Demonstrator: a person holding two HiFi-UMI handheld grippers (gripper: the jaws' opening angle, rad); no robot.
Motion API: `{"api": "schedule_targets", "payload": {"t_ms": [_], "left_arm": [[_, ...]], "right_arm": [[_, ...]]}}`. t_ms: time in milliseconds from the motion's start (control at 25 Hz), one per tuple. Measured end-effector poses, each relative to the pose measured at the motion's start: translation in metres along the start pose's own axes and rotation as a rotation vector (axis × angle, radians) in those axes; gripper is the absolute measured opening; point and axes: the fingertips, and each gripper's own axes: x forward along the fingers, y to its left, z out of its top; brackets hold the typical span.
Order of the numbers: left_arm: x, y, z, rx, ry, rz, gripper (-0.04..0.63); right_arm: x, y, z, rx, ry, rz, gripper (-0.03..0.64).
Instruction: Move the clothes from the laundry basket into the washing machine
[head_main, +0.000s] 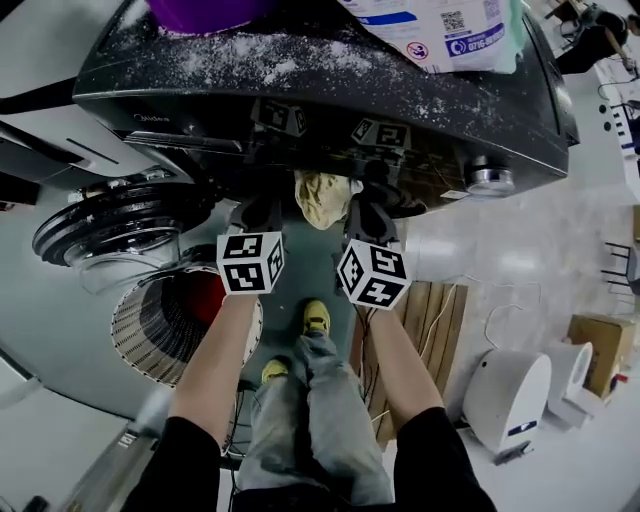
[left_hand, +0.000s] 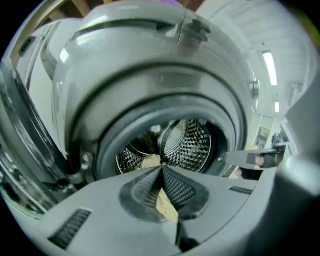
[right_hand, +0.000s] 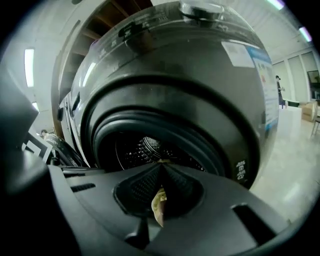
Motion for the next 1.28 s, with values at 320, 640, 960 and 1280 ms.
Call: {"api": "schedule_targets", "payload": {"t_ms": [320,640,960,1280], "left_arm": [[-0.073,-0.017,0.044,0.049,-0.018,-0.015,0.011],[-0.157,-0.04,0.099,0.085,-0.068,-0.028,0.011],[-0.233,-0.058,0.142,0.12,-0.106,-0.05,0.011],[-0.307,-0.071,0.182,0.123,-0.148,-0.031,0.011]], "right_arm": [[-0.071,0.018,0.045,0.029,-0.006,-0.015,0.005],[-0.157,0.034,0.094,0.092,-0.042,-0.047,0.005],[-0.239,0.053,0.125,0.072,-0.055,-0.067,0.005],[-0.309,0.063,0.181,0.006,-0.097,-0.073,0.005]]}}
